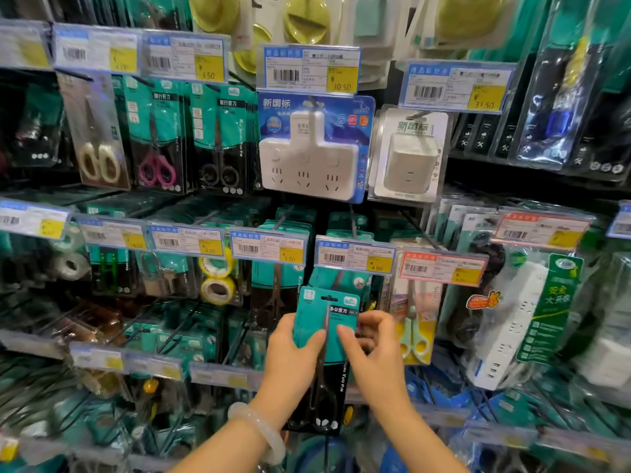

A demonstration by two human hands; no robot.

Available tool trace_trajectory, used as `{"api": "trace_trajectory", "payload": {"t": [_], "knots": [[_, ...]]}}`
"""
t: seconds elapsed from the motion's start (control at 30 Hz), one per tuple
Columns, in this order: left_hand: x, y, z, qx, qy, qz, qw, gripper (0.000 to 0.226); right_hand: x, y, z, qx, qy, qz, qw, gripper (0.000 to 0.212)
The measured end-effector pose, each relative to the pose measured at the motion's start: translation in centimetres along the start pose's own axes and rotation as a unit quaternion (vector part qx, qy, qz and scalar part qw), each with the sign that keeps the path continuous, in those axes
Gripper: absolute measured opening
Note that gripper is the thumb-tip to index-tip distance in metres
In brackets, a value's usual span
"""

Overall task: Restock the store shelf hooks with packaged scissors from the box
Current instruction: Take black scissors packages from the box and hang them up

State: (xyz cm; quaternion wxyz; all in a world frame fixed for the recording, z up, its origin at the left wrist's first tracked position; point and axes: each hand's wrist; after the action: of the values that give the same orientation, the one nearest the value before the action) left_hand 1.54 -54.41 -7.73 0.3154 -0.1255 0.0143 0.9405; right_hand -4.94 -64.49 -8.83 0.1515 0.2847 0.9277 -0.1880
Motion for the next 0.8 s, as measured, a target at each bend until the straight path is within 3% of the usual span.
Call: {"api": "trace_trajectory", "payload": {"t": [0.13,0.47,0.8], "knots": [[-0.5,1.3,0.2,-0.018,0.014,-0.025,0.999,0.021,-0.6,-1.0,-0.3,-0.067,0.026,-0.024,0.997,0.027],[-4.0,1.4,3.3,-0.019,0.107,-0.057,0.992,0.027,-3.9,-2.4,-2.8,-0.021,-0.079,0.021,0.996,0.035],[-5.1,2.2,2.0,0.031,0.057,-0.044,0.997,0.021,-4.3,-1.7,-1.4,0.000,-0.070,0.031,0.997,0.041]]}}
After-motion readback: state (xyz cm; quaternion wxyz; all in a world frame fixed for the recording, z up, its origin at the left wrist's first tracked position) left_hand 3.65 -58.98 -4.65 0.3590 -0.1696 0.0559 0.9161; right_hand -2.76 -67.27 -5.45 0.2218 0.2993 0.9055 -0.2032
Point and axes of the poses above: each hand's wrist, its own x-axis away from the middle knuckle, its own y-axis out of the palm, z = x × y, and after that the axes turned 14 degrees about -z, right-handed
